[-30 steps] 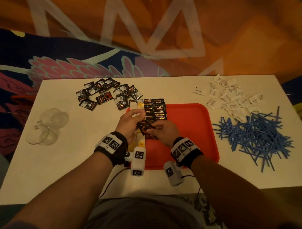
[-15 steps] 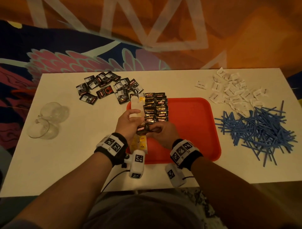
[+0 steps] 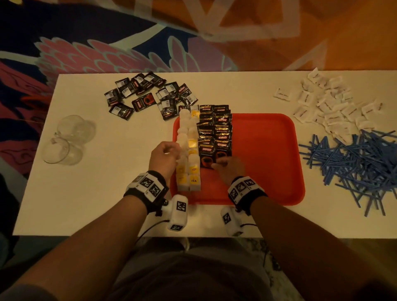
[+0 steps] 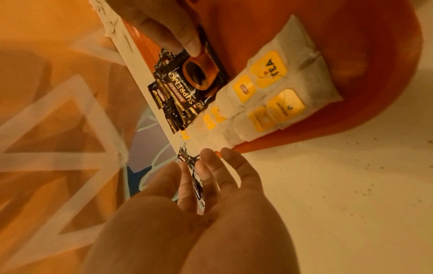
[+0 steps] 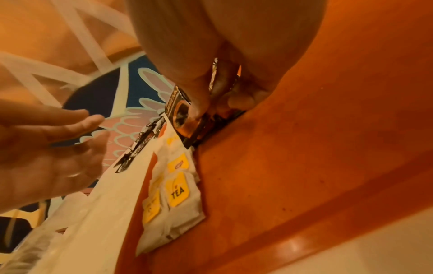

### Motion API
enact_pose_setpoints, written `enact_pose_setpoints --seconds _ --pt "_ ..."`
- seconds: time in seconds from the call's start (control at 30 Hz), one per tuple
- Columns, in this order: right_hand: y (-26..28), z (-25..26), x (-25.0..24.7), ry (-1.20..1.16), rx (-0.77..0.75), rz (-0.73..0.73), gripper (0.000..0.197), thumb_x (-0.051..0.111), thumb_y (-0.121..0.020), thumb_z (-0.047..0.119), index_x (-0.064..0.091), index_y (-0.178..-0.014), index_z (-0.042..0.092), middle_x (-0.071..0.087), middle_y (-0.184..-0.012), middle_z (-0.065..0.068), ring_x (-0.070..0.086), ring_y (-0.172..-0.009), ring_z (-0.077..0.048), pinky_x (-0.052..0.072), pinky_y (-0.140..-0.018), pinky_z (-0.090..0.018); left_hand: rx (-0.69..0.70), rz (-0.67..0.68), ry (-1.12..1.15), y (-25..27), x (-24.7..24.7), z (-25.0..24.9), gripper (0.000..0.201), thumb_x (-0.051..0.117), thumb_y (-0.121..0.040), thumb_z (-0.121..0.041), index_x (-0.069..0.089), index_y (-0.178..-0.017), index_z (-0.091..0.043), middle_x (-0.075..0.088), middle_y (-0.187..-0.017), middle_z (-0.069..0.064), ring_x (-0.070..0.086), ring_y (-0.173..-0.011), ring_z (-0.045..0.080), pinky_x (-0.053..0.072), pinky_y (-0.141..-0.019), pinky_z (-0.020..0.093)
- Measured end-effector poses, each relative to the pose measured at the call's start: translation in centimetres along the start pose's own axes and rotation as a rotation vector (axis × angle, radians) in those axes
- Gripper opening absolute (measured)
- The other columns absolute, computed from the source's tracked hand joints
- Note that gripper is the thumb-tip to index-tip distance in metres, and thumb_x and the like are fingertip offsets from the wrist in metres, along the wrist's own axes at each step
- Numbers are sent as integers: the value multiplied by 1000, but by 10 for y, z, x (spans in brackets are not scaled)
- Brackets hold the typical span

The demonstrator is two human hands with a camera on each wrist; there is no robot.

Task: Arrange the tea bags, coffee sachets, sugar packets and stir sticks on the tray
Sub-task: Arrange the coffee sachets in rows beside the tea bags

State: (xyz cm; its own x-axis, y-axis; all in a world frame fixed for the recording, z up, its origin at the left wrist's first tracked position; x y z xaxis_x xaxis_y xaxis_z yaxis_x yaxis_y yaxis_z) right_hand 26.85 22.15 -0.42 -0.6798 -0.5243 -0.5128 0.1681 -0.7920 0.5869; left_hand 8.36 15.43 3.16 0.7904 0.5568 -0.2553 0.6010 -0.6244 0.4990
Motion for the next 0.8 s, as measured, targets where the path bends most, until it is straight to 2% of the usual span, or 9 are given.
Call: enact_pose_setpoints --seconds 0.07,0.13,0.2,0.27,0.3,0.4,0.5,0.63,0.8 --pt "-8 0 5 15 10 -14 27 71 -88 27 70 -112 15 68 -118 0 59 -101 -11 41 -80 -16 20 -9 -61 3 -3 3 17 59 -94 -12 67 -86 -24 68 -97 0 64 -88 22 55 -83 39" --pt "-15 0 8 29 34 -27 18 73 -86 27 70 -101 17 69 -109 3 57 -91 -6 37 -68 -10 54 -7 -136 3 -7 5 13 61 -94 -15 68 -88 -25 68 -102 -2 65 -96 22 55 -86 37" --pt "-19 0 10 51 66 -48 15 74 -85 28 64 -91 19 65 -99 6 55 -83 -4 27 -55 -10 103 -3 -246 2 -9 6 13 60 -95 -15 67 -91 -24 67 -100 -5 63 -92 15 50 -78 23" --pt "-21 -1 11 76 81 -60 19 75 -83 30 60 -89 20 64 -97 5 50 -80 -5 23 -54 -13 157 2 -353 3 -9 5 11 60 -95 -12 67 -93 -21 67 -97 -6 58 -83 7 40 -67 12" --pt "-21 -2 11 92 75 -63 21 75 -83 32 59 -88 20 64 -97 4 50 -85 -8 24 -55 -15 190 10 -397 2 -8 5 11 61 -94 -11 67 -93 -20 67 -98 -4 57 -81 6 39 -67 11" --pt "-23 -6 8 100 66 -81 23 75 -83 35 55 -83 23 64 -92 4 55 -92 -14 27 -56 -19 309 65 -546 0 -2 4 13 65 -91 -12 63 -88 -25 64 -100 1 57 -88 15 47 -80 27" --pt "-21 -8 -2 78 40 -125 20 71 -87 33 54 -83 23 59 -78 8 56 -79 -10 30 -52 -16 390 109 -673 -3 9 5 5 68 -90 -22 66 -92 -26 61 -103 2 55 -102 27 46 -92 45" --pt "-24 -14 -10 -24 86 -194 22 70 -88 32 52 -93 21 54 -77 11 52 -68 -4 33 -50 -17 470 148 -951 -4 31 6 19 61 -94 -41 65 -106 -27 57 -119 2 44 -116 26 34 -97 42" --pt "-34 -19 -10 -10 85 -182 32 71 -87 32 53 -111 19 58 -94 6 54 -79 -10 32 -52 -17 500 158 -1127 -10 56 12 32 54 -94 -52 59 -113 -27 57 -121 1 44 -118 28 33 -95 43"
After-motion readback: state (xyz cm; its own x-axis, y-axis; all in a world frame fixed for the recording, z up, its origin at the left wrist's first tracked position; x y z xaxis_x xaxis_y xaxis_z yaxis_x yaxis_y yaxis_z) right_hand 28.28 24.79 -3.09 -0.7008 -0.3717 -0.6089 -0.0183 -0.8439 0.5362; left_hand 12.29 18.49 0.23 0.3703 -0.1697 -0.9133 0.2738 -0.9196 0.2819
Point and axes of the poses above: each hand's wrist, its own y-axis away from the middle knuckle, its own x-axis out of the palm, z = x × y, the point moved 1 cm from there along -y, towards the middle knuckle
